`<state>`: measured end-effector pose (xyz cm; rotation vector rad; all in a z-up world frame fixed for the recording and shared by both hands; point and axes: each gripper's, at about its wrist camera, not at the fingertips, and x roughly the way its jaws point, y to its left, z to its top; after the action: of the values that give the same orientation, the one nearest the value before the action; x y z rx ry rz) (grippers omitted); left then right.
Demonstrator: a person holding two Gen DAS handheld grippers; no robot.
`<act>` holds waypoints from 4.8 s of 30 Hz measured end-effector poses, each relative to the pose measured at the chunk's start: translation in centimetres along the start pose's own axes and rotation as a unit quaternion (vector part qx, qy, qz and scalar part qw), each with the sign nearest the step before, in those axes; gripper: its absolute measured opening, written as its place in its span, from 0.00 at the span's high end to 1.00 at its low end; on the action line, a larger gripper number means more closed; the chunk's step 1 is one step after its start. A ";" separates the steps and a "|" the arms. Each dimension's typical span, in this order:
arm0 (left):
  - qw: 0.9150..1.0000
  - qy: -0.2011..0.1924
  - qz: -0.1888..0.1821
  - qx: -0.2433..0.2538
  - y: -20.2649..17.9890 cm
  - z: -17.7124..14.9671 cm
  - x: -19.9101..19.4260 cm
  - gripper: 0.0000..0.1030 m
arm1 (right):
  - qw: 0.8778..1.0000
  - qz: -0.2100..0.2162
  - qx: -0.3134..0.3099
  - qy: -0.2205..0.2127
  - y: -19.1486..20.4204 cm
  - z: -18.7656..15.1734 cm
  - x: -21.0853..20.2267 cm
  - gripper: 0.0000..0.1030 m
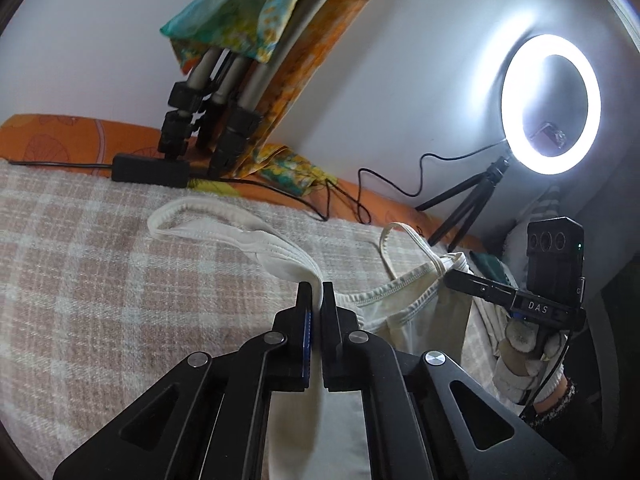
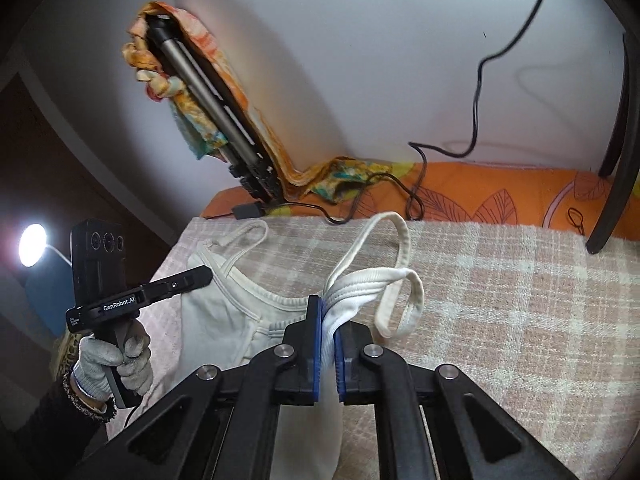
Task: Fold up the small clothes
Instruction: 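Fold the straps down over the hem with both tools and release, then lower both tools to the strap edge of the folded white camisole, then close both tools on the folded camisole's strap edge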
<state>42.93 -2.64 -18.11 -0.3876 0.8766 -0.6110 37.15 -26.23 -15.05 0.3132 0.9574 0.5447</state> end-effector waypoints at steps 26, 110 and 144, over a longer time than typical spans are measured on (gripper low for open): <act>0.994 0.005 0.037 0.101 -7.7 -11.7 -12.6 0.99 | 0.993 -0.028 -0.114 0.027 13.6 -12.4 -11.0 0.97; 0.985 0.143 0.055 0.076 -3.5 -20.5 -16.1 0.76 | 0.987 -0.126 -0.015 0.098 7.4 -17.0 -5.9 0.53; 0.981 0.087 -0.089 -0.149 0.3 -20.7 -14.7 0.62 | 0.979 0.076 0.191 0.010 0.4 -16.8 -2.6 0.58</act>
<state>19.20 5.59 -21.67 -0.6956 1.1141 -0.6867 21.76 -27.09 -22.21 0.7317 1.0622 0.5022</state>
